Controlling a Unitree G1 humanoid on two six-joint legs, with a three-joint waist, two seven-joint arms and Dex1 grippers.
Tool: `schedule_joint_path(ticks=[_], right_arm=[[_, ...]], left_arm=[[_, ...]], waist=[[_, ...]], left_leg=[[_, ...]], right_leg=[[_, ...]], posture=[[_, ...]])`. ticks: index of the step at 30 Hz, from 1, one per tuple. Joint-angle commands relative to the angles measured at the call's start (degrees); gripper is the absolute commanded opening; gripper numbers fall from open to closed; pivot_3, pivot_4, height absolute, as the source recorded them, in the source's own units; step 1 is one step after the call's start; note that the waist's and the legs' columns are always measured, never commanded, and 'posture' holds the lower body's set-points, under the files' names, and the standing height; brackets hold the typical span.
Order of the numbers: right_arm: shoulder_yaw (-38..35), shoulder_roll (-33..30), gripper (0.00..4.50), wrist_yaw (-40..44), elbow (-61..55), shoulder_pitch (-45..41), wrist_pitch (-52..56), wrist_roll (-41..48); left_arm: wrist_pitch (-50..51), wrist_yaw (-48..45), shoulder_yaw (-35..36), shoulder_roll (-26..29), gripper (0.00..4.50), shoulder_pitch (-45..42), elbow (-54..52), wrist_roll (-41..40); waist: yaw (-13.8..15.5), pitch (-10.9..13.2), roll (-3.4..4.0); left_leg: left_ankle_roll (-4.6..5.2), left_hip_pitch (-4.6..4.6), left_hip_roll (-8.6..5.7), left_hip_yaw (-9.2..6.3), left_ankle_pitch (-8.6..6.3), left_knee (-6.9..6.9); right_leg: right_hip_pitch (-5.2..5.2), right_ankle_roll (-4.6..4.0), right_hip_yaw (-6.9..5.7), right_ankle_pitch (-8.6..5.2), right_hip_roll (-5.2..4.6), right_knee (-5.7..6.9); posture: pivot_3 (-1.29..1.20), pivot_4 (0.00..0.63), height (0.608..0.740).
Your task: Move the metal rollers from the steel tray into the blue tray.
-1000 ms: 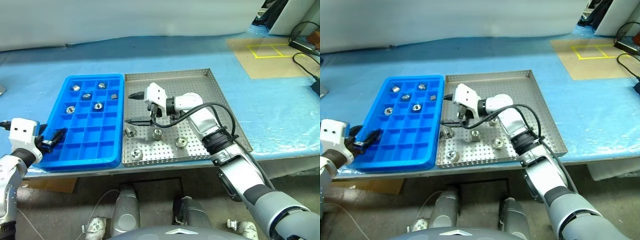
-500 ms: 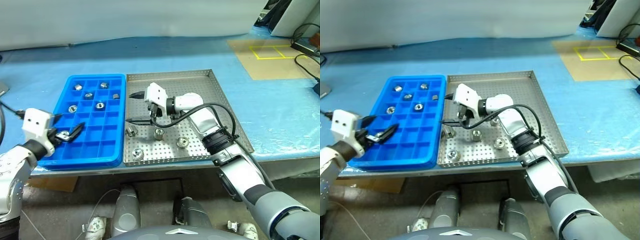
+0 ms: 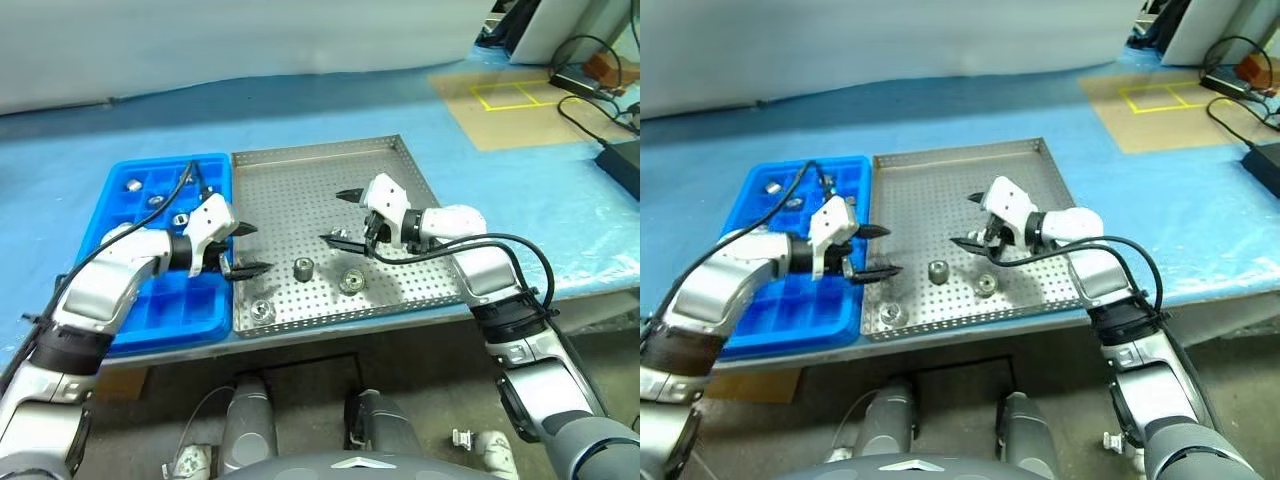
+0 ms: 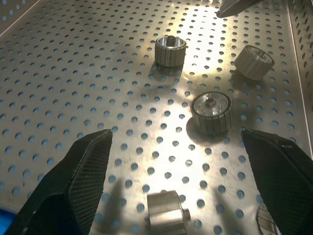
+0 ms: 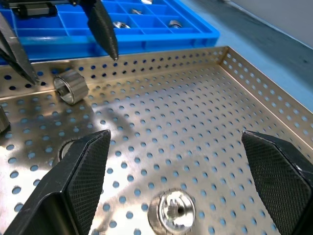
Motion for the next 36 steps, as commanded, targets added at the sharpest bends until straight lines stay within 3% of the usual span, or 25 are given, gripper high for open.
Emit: schedule_joint_path(ticks=[1, 9, 20, 36], right_arm=[[-1.5, -0.36, 4.5, -3.25, -7.09, 2.73, 2.91, 0.27], [-3.87, -3.05, 4.5, -8.45, -14.69, 8.36, 8.12, -0.17], [-3.16, -4.55, 4.5, -11.38, -19.5, 13.1, 10.4, -0.59], [-1.39, -4.6, 4.5, -11.35, -16.6, 12.08, 8.02, -2.68]], left_arm=[[-5.88, -2.62, -3.9, -4.18, 4.45, -6.68, 7.55, 3.88], [-15.34, -9.02, -8.99, -12.87, 4.45, -15.67, 23.41, 9.53], [-19.28, -20.47, -8.22, -8.67, 4.45, -16.55, 27.92, 10.41], [-19.05, -15.97, -9.71, -12.03, 4.45, -11.28, 27.19, 15.54]], waist=[[-0.48, -0.01, 0.01], [-3.11, -0.01, 0.02], [-3.86, -0.01, 0.03], [-3.57, -0.01, 0.04]], left_leg=[[0.01, 0.05, -0.01, 0.01, 0.0, 0.03], [0.07, 0.14, -0.03, 0.09, -0.03, 0.04], [0.33, 0.22, -0.02, 0.16, -0.19, 0.13], [0.41, 0.23, 0.0, 0.16, -0.24, 0.24]], right_leg=[[0.08, 0.01, 0.02, 0.01, 0.0, -0.02], [0.13, 0.07, 0.12, 0.06, 0.01, -0.11], [0.22, 0.04, 0.15, 0.06, -0.01, -0.12], [0.31, 0.04, 0.14, 0.06, -0.03, -0.12]], posture=[[-0.16, 0.15, 0.74], [-0.29, 0.15, 0.74], [-0.31, 0.15, 0.74], [-0.29, 0.15, 0.74]])
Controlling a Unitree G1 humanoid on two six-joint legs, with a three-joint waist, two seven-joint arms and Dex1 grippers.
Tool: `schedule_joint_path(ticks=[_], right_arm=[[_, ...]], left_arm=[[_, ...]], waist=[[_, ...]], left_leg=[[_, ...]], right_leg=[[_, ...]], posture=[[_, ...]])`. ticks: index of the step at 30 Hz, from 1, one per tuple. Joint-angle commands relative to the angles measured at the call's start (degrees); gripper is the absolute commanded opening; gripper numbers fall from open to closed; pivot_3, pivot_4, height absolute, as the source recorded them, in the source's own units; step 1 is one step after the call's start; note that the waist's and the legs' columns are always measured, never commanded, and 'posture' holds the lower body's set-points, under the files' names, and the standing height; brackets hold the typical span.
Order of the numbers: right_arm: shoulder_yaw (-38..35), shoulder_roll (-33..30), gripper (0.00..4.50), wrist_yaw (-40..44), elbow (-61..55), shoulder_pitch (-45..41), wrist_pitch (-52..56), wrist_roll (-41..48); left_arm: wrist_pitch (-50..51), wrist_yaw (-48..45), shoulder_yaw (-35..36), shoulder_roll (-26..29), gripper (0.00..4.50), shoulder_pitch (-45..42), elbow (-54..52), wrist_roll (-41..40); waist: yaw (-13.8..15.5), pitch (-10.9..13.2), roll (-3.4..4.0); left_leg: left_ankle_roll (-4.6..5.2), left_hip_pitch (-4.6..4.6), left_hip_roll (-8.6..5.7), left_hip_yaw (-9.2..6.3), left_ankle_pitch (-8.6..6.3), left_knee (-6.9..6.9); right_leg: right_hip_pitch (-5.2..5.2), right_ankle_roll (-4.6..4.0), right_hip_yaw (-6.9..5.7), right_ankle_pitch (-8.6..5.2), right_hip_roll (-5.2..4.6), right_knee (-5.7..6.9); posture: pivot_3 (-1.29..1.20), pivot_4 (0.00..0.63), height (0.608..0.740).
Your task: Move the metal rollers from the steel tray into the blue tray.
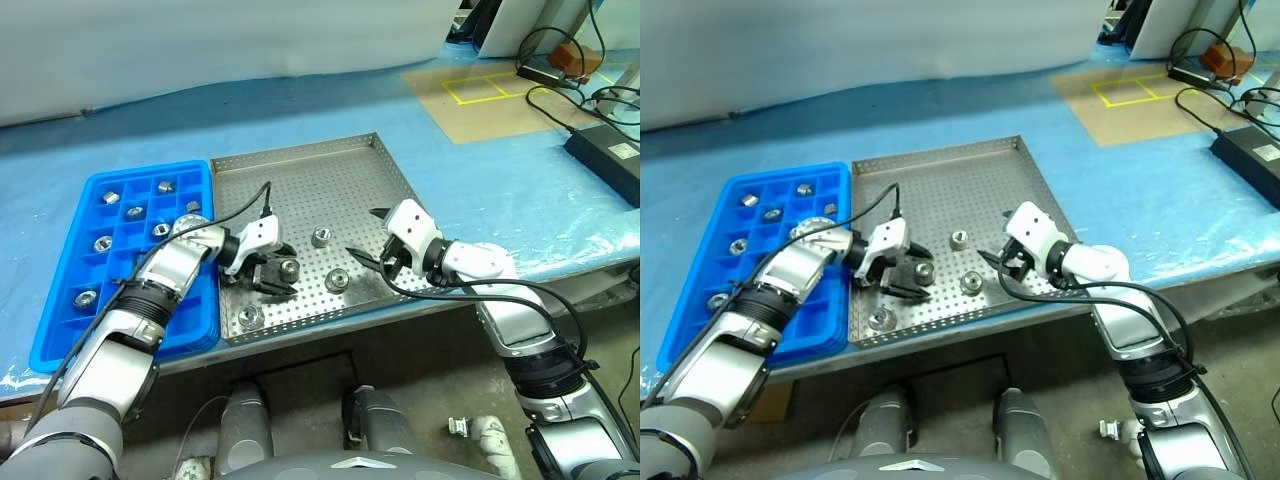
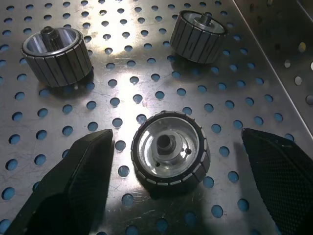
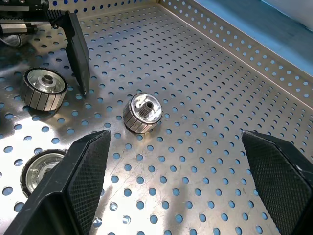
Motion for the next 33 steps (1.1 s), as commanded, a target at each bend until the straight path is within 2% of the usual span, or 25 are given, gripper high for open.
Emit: schedule_joint_path(ticks=[1, 6, 9, 11, 14, 17, 22, 30, 33], right_arm=[[0.44, -0.16, 4.5, -0.28, -0.87, -0.6, -1.55, -0.46], [0.9, -0.05, 4.5, -0.53, -0.29, -0.57, -2.28, -1.27], [1.07, 0.15, 4.5, -0.68, -0.14, -0.47, -2.44, -1.45], [1.18, 0.23, 4.5, -0.79, -0.02, -0.41, -2.56, -1.51], [1.32, 0.34, 4.5, -0.92, 0.35, -0.53, -2.81, -1.69], [1.44, 0.38, 4.5, -0.96, 0.93, -0.84, -3.3, -1.94], [1.56, 0.38, 4.5, -0.78, 1.63, -1.22, -3.92, -1.99], [2.36, 1.17, 4.5, 1.09, 5.26, -4.78, -6.28, -1.59], [3.07, 1.83, 4.5, 1.89, 8.19, -6.68, -8.04, -1.96]], left_arm=[[0.49, 1.19, 0.05, -0.38, 4.45, 0.06, -0.53, 0.93], [-0.53, 3.57, 1.44, -2.22, 4.45, -0.35, 0.65, 0.81], [-2.05, 3.91, 1.39, -2.28, 3.84, -0.72, 1.75, 1.51], [-1.58, 5.18, 1.52, -2.7, 3.23, -1.38, 3.06, 2.04], [-2.82, 4.12, 1.48, -2.37, 3.23, -1.15, 3.38, 1.76], [-2.0, 4.17, 1.76, -1.67, 2.72, -0.75, 2.76, 1.84], [-0.54, 4.86, 2.82, -1.45, 2.72, -0.26, 0.7, 0.77], [5.98, 5.42, 8.02, 1.67, 2.72, 4.13, -11.13, -4.66], [5.11, 7.31, 7.93, 3.14, 2.72, 6.7, -10.8, -3.09]], waist=[[0.0, 0.0, 0.0], [0.03, 0.0, 0.0], [0.01, 0.0, 0.0], [0.0, 0.0, 0.0], [-0.01, 0.0, 0.0], [0.0, 0.0, 0.0], [0.01, 0.0, 0.0], [0.02, 0.0, 0.01], [0.07, 0.0, 0.04]], left_leg=[[0.0, 0.0, 0.0, 0.0, 0.0, 0.0], [0.02, 0.01, 0.0, 0.0, -0.01, 0.0], [0.03, 0.01, 0.0, 0.0, -0.02, 0.02], [0.03, 0.03, 0.0, 0.0, -0.02, 0.01], [0.03, 0.05, 0.0, 0.0, -0.02, 0.01], [0.03, 0.05, 0.01, 0.0, -0.02, 0.01], [0.03, 0.05, 0.0, 0.0, -0.02, 0.01], [0.03, 0.04, 0.02, 0.0, -0.02, -0.02], [0.03, 0.08, 0.02, 0.01, -0.02, -0.02]], right_leg=[[0.0, 0.0, 0.0, 0.0, 0.0, 0.0], [0.03, 0.0, 0.0, 0.0, 0.0, -0.01], [0.05, 0.0, 0.0, 0.0, -0.01, -0.02], [0.04, 0.0, 0.0, 0.0, 0.0, -0.01], [0.06, 0.0, 0.0, 0.0, 0.0, -0.01], [0.06, 0.0, 0.0, 0.0, 0.0, -0.01], [0.07, 0.0, 0.0, 0.0, 0.0, -0.02], [0.04, -0.01, -0.03, 0.0, 0.0, -0.02], [0.04, 0.0, -0.02, -0.01, 0.0, -0.01]], posture=[[-0.29, 0.15, 0.74], [-0.29, 0.15, 0.74], [-0.29, 0.15, 0.74], [-0.29, 0.15, 0.74], [-0.29, 0.15, 0.74], [-0.29, 0.15, 0.74], [-0.27, 0.15, 0.74], [-0.2, 0.15, 0.74], [-0.17, 0.15, 0.74]])
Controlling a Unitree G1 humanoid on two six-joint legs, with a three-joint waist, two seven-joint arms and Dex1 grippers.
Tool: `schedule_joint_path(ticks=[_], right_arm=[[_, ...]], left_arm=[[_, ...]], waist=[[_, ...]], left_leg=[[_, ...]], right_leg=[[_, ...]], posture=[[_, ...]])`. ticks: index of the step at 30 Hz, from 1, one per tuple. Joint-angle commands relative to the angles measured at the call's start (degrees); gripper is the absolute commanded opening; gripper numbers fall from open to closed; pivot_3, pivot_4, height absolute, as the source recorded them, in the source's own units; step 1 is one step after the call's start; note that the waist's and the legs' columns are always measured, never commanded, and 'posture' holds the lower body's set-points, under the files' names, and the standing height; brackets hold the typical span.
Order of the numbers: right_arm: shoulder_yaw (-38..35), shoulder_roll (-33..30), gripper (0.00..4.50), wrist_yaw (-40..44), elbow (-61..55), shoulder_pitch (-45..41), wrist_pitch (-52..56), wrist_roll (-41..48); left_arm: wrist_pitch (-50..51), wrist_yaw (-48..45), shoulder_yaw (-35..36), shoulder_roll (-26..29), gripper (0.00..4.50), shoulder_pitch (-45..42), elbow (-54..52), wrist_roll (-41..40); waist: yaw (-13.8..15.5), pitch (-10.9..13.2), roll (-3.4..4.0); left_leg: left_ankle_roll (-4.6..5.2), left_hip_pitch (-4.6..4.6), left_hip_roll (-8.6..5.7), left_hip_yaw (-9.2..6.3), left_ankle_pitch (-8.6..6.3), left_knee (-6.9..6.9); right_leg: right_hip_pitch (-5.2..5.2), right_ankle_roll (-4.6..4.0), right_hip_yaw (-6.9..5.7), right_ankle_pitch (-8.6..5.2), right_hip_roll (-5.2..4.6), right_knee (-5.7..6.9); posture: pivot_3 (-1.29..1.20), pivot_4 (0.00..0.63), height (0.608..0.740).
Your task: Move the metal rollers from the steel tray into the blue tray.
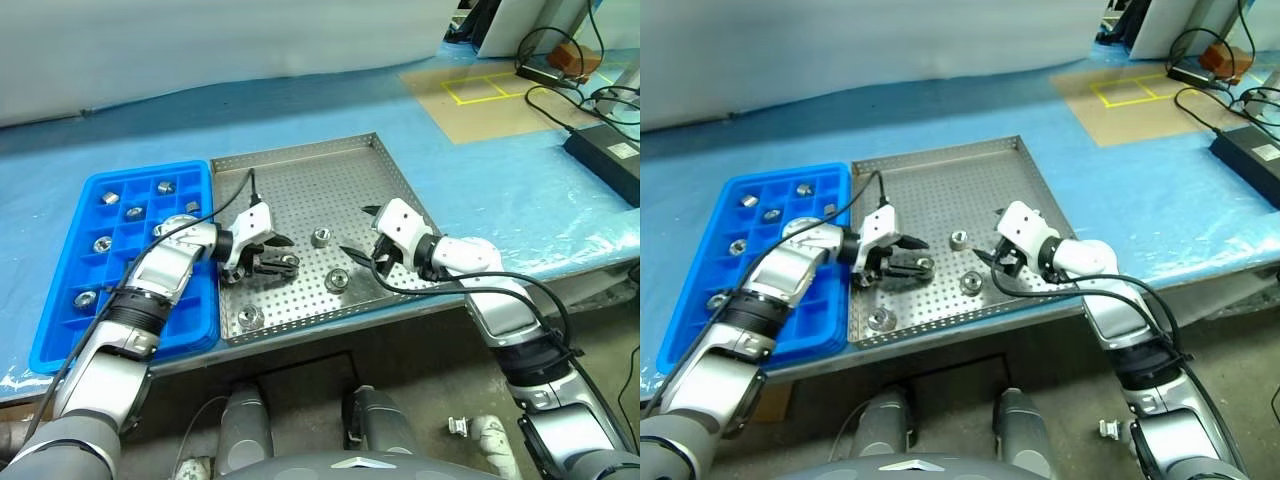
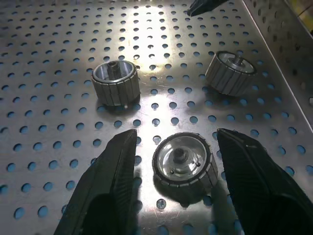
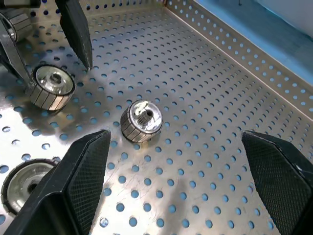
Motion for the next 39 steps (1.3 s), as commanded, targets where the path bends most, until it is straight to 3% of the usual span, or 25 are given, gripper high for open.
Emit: schedule_joint_path(ticks=[1, 7, 17, 24, 39], right_arm=[[0.65, 0.66, 4.5, 1.0, 1.92, -2.45, -2.98, 0.05], [1.34, 1.12, 4.5, 2.07, 3.95, -3.73, -4.57, -0.01], [1.05, 0.67, 4.5, 1.54, 2.84, -2.01, -4.35, -0.63], [0.89, 0.87, 4.5, 0.76, 2.49, -1.18, -4.27, -1.14], [1.05, 0.86, 4.5, 0.41, 2.31, -0.36, -4.39, -2.28]], left_arm=[[-0.69, 1.96, 0.94, 1.6, 2.72, 2.64, -1.08, 0.72], [2.11, 3.14, 1.57, 0.62, 2.72, 3.87, -5.97, -1.95], [2.29, 1.16, 0.5, 0.03, 2.72, 2.88, -4.17, -2.26], [2.84, 0.78, 0.16, -0.32, 4.46, 1.1, -3.64, -2.36], [4.33, 0.88, -3.25, -0.71, 4.46, 2.86, -5.77, -0.77]], waist=[[0.1, 0.0, 0.02], [0.4, 0.0, 0.03], [0.23, 0.0, 0.03], [0.19, 0.0, 0.03], [0.13, 0.0, 0.03]], left_leg=[[-0.01, 0.0, -0.01, 0.0, 0.0, -0.02], [0.0, -0.05, -0.02, -0.01, 0.0, -0.03], [0.0, -0.05, -0.01, 0.0, 0.0, -0.04], [0.0, -0.06, -0.02, 0.0, 0.0, -0.04], [0.0, -0.05, -0.01, 0.02, 0.0, -0.08]], right_leg=[[0.0, 0.0, 0.0, 0.0, 0.0, 0.0], [0.01, 0.0, -0.04, 0.0, -0.04, -0.03], [-0.01, 0.0, -0.04, 0.0, -0.02, -0.04], [-0.01, 0.0, -0.03, 0.0, -0.03, -0.04], [-0.04, 0.01, -0.02, -0.01, -0.02, -0.07]], posture=[[-0.16, 0.15, 0.74], [-0.15, 0.15, 0.74], [-0.18, 0.15, 0.74], [-0.2, 0.15, 0.74], [-0.21, 0.15, 0.74]])
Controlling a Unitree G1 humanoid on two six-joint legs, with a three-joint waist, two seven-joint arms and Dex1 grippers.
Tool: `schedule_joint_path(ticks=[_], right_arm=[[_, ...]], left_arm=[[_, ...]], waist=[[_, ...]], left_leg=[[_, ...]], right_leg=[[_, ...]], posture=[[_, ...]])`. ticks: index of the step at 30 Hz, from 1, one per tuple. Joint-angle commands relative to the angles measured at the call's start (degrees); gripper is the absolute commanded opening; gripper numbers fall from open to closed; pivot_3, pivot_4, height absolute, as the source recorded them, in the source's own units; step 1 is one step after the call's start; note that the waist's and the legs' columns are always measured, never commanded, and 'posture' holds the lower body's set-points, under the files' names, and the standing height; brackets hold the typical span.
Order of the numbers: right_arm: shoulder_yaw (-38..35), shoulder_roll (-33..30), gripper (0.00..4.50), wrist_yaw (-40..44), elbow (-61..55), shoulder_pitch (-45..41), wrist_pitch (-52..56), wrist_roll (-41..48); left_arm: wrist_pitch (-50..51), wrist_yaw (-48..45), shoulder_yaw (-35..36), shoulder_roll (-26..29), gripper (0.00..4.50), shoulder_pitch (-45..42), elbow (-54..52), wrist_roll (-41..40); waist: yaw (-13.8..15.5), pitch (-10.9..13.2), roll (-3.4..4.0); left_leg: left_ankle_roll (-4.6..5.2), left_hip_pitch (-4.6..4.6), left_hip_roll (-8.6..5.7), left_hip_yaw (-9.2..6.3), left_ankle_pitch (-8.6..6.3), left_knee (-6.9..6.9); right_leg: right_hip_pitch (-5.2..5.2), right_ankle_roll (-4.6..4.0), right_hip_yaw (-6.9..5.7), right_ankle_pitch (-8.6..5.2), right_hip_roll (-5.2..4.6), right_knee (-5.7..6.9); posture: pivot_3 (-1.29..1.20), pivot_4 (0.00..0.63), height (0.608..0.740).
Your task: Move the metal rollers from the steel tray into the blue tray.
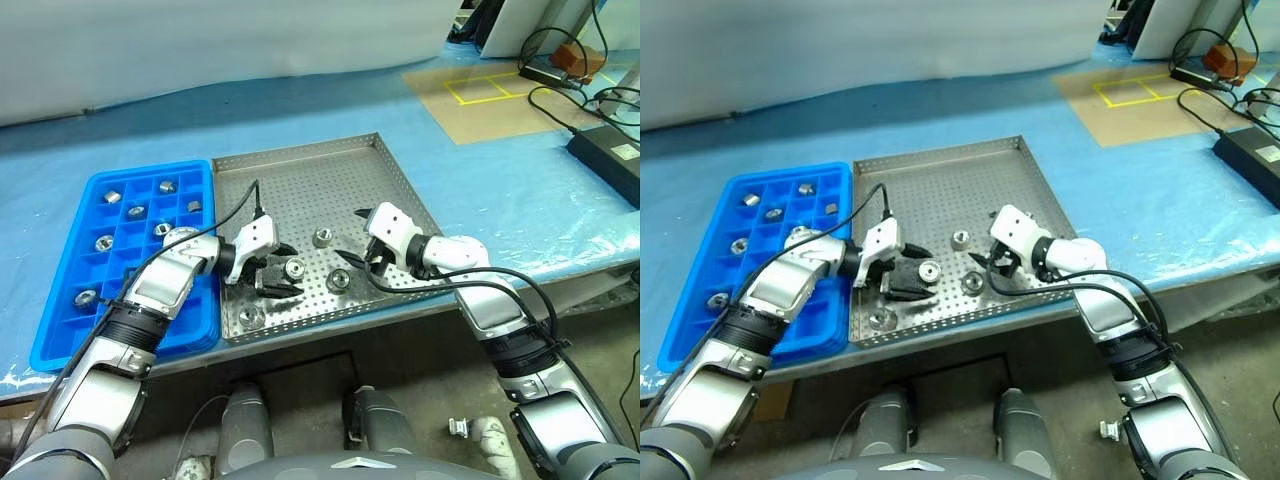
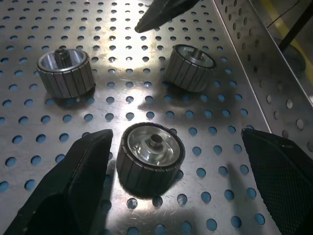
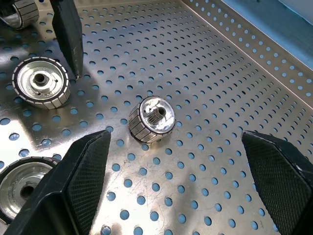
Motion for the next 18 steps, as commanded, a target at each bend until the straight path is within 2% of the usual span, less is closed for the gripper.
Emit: schedule_joint_path(ticks=[1, 8, 16, 18], right_arm=[[-0.61, -0.14, 4.5, -0.43, -2.38, 0.12, -0.69, -0.02], [-0.56, -0.29, 4.5, -0.78, -2.17, 0.29, -0.79, -0.29], [-0.46, -0.57, 4.5, -1.09, -2.43, 1.49, -1.52, -0.89], [-0.49, -0.47, 4.5, -1.13, -2.23, 1.58, -1.78, -1.05]], left_arm=[[-1.14, 2.33, -0.12, -0.77, 4.46, -1.07, 0.82, 1.39], [-3.51, 6.7, -0.64, -4.39, 4.46, -2.8, 6.71, 4.09], [-7.67, 8.61, -0.33, -5.44, 4.46, -2.98, 11.84, 5.72], [-8.49, 8.34, 0.69, -5.36, 4.07, -3.08, 13.37, 4.91]], waist=[[0.06, 0.0, 0.0], [0.02, 0.0, 0.0], [0.0, 0.0, 0.0], [-0.05, 0.0, 0.0]], left_leg=[[0.0, 0.0, -0.01, 0.0, 0.0, 0.0], [0.0, -0.02, -0.01, 0.0, 0.0, 0.0], [0.01, 0.0, -0.01, 0.0, 0.0, -0.01], [0.01, 0.03, -0.02, 0.0, 0.0, 0.0]], right_leg=[[0.0, 0.0, 0.0, 0.0, 0.0, 0.0], [0.0, 0.0, 0.01, 0.0, 0.0, -0.02], [0.01, 0.0, 0.01, 0.0, 0.0, -0.02], [0.03, 0.0, 0.01, 0.0, -0.01, -0.01]], posture=[[-0.21, 0.15, 0.74], [-0.21, 0.15, 0.74], [-0.22, 0.15, 0.74], [-0.22, 0.15, 0.74]])
